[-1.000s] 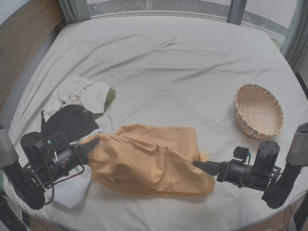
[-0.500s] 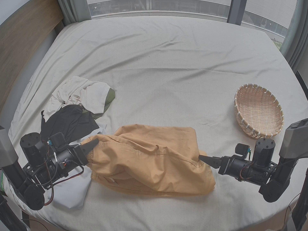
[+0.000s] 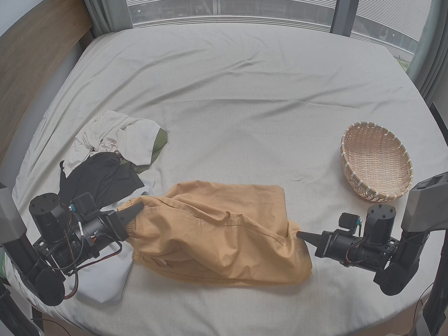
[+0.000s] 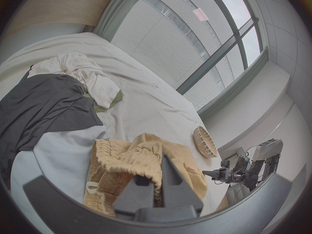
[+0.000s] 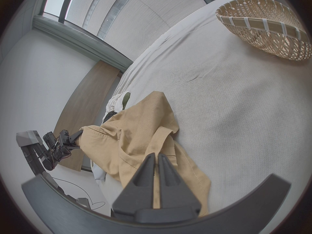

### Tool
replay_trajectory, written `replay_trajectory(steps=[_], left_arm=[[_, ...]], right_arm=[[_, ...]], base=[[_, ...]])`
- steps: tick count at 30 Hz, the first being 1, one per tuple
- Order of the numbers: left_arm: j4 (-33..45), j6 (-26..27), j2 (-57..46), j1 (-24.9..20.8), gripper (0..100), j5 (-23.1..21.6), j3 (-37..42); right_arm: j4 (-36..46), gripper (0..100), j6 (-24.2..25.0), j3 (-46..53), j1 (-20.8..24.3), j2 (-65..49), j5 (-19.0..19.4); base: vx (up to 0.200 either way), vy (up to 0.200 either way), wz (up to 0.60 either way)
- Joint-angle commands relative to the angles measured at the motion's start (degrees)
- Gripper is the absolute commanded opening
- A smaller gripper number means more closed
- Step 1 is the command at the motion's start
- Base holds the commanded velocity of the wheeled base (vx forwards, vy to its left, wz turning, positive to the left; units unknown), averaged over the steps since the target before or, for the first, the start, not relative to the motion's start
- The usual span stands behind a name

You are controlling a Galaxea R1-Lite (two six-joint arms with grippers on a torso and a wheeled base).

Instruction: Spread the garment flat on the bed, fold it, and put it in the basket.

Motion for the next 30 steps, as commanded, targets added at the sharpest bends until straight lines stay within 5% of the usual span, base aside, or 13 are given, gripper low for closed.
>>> replay_trajectory(steps=[1, 9, 12, 27, 28, 30], left_arm=[[-0.01, -0.06, 0.06, 0.11, 0, -0.01, 0.01], [-0.10, -0.06, 0.06, 0.20, 0, -0.01, -0.08], [-0.01, -0.06, 0.06, 0.02, 0, 0.08, -0.17], [-0.10, -0.06, 0.06, -0.07, 0, 0.08, -0.08], [-0.10, -0.06, 0.06, -0.07, 0, 0.08, -0.08], [-0.10, -0.06, 0.06, -0.07, 0, 0.08, -0.08]], right_arm=[[-0.06, 0, 0.01, 1.05, -0.80, -1.86, -0.03], [0.03, 0, -0.08, 6.67, -5.81, -9.86, 1.20], [0.03, 0, 0.01, 9.75, -8.09, -12.06, 5.77], [0.03, 0, 0.09, 8.52, -4.14, -5.55, 7.18], [0.03, 100, 0.09, 8.43, -4.14, -5.47, 7.35], [0.03, 100, 0.18, 8.17, -3.96, -4.68, 8.15]], base=[[0.000, 0.000, 0.00], [0.000, 0.000, 0.00], [0.000, 0.000, 0.00], [0.000, 0.000, 0.00], [0.000, 0.000, 0.00], [0.000, 0.000, 0.00]])
